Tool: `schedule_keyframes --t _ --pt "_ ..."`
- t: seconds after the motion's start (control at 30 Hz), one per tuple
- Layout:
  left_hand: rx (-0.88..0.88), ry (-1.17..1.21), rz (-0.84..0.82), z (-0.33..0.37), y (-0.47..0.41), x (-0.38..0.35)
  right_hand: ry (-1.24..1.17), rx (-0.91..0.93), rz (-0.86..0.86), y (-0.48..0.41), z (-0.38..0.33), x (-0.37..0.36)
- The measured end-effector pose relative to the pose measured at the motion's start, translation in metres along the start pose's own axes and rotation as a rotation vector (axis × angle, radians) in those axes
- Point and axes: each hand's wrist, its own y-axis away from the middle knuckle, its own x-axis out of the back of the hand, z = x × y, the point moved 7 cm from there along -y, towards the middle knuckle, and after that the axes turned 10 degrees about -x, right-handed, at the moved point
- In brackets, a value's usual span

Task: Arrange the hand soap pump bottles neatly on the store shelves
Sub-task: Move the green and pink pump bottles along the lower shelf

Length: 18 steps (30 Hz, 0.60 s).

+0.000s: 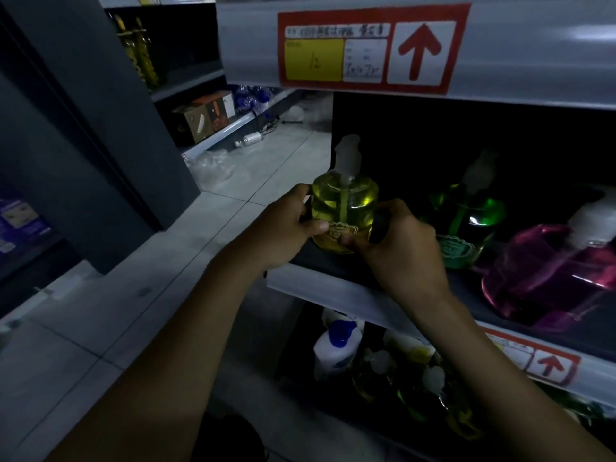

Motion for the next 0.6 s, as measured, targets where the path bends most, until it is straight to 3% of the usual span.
schedule_keyframes --t 0.3,0.47,0.5,0.6 --pt "0.062 -0.066 -0.047 0.0 -0.012 -0.002 0.058 -0.021 -0.027 0.005 -0.008 0.006" --pt "-0.261 -0.288 0.513 0.071 0.008 0.019 0.141 0.005 -0.1 0.034 0.021 0.044" --pt "-0.298 -0.275 0.503 0.082 0.01 0.009 0.168 -0.015 -0.121 0.038 0.032 0.052" --pt "-0.307 -0.232 0.233 0.098 0.004 -0.048 0.194 -0.076 -0.137 0.042 0.062 0.07"
